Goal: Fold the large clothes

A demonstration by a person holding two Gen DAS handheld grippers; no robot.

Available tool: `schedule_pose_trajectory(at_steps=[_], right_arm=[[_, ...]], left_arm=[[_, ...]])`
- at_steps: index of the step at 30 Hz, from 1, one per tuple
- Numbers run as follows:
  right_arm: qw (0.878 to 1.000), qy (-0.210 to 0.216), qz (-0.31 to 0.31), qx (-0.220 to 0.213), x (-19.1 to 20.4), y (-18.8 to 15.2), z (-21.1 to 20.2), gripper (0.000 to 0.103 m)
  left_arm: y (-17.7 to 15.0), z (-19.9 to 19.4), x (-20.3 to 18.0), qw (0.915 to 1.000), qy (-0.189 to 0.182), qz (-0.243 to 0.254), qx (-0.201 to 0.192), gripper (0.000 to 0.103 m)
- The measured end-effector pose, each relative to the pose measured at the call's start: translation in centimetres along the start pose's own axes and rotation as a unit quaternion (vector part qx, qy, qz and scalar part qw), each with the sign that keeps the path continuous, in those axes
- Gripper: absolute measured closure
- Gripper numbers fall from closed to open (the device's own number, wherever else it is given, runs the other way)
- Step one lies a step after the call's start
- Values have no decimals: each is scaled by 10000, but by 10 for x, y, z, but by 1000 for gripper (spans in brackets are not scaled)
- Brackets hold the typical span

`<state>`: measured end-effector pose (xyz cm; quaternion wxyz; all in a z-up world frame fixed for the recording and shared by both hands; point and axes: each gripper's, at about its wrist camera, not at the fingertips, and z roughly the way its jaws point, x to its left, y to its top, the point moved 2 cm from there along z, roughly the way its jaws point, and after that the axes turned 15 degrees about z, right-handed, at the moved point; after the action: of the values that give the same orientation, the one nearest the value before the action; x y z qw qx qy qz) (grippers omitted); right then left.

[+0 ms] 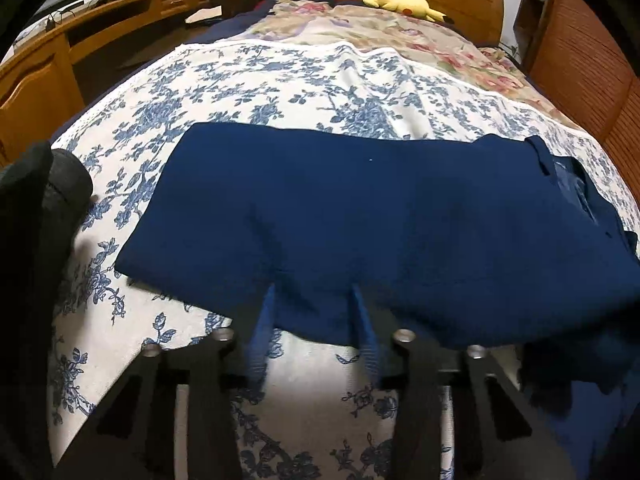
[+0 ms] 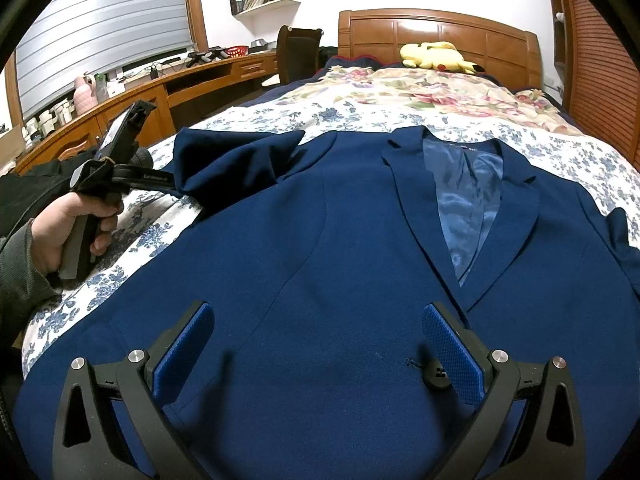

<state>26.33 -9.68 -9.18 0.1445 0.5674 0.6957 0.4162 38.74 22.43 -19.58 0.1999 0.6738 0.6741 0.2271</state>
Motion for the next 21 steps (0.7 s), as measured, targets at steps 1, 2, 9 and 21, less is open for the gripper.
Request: schedule_pose_trajectory(at_steps=[1, 2, 9, 21], right_arm=[[10000, -1, 2, -1, 0, 0, 0, 0], [10000, 0, 4, 3, 0, 0, 0, 0], [10000, -6, 42, 2, -1, 0, -1, 0], [9989, -375, 80, -254, -26, 1, -54, 0]], left_arm=[[0, 0, 1, 10000, -48, -35, 5, 78], [0, -1, 1, 10000, -52, -42, 19, 86], [12, -42, -22, 9984, 137, 202, -512, 99], [29, -188, -177, 9662, -601, 1529, -1984, 99]])
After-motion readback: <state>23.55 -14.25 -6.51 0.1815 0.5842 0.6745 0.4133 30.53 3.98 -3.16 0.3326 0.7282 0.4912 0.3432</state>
